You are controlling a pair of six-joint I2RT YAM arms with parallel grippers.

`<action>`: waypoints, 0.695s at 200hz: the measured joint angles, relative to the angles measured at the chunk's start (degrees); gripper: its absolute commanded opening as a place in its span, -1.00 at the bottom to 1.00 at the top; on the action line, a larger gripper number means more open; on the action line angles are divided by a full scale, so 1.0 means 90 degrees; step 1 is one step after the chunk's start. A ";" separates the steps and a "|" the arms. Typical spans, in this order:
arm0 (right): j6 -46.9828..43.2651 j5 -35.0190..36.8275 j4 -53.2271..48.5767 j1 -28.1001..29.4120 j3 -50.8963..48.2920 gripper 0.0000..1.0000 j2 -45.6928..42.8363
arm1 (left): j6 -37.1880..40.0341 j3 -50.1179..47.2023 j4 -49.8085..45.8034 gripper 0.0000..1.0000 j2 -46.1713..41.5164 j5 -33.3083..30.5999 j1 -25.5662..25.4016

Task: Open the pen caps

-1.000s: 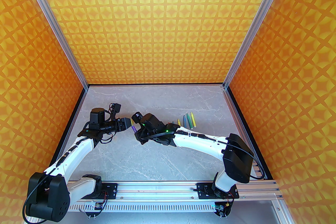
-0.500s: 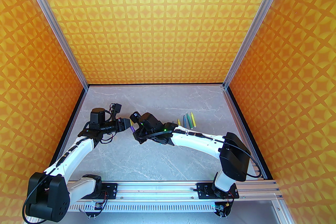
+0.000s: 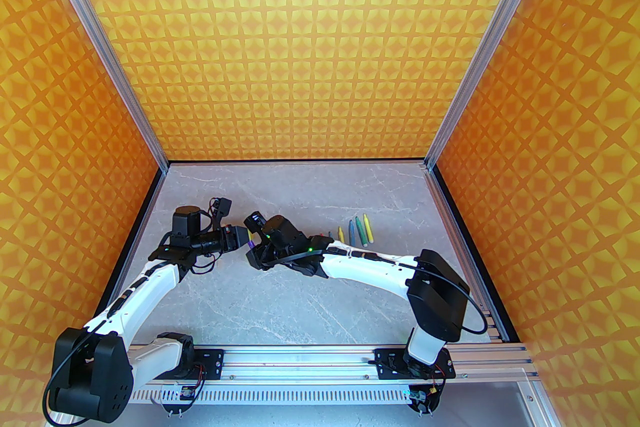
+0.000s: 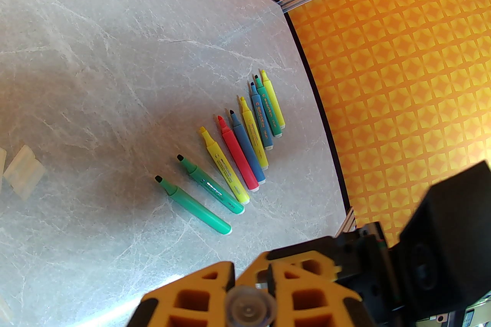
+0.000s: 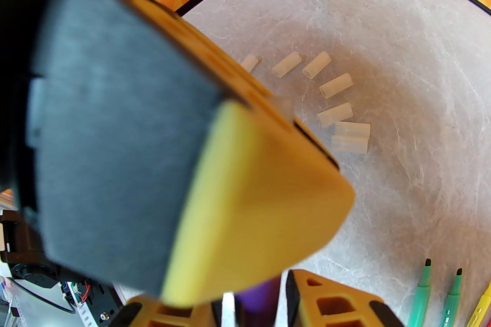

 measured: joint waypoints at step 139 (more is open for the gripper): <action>0.0221 -0.0051 0.0738 -0.0032 -0.2628 -1.00 -0.1197 | -0.0678 0.0600 0.0236 -1.00 0.0330 -0.0095 0.0306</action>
